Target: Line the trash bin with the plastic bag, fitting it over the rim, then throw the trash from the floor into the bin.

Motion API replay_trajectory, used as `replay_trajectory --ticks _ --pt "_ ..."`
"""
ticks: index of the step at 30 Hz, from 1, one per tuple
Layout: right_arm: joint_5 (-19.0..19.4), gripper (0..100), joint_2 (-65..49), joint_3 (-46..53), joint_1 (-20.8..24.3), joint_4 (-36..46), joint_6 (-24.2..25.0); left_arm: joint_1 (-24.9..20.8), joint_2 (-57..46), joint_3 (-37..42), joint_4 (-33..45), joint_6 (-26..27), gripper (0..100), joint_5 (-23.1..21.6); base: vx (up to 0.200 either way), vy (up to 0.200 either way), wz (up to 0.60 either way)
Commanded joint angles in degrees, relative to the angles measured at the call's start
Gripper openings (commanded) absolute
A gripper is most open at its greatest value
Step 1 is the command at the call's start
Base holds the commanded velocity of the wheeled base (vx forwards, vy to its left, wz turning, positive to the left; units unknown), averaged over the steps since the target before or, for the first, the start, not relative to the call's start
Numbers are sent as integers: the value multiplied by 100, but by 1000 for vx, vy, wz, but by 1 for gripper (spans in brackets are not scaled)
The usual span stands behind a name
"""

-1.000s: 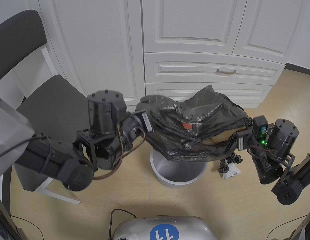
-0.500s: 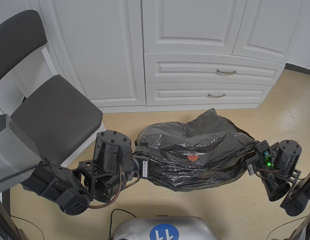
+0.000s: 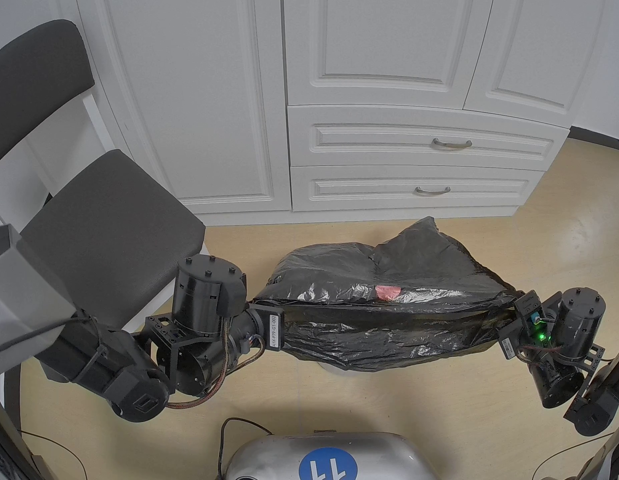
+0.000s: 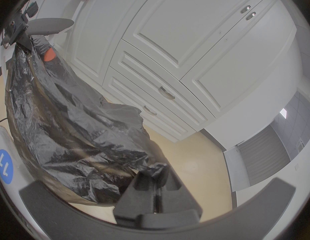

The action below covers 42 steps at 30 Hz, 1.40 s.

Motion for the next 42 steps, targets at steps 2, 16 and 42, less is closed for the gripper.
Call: replay_trajectory --ticks 2,16,42 --pt "-5 0 11 -35 6 -34 6 -36 -33 6 -33 6 0 8 0 0 0" --pt "900 0 -534 273 604 -219 15 -686 301 559 -1474 41 0 -159 0 0 0" --pt "1506 0 714 -1116 1852 -227 2309 -932 1708 1087 -4287 366 0 -976 0 0 0"
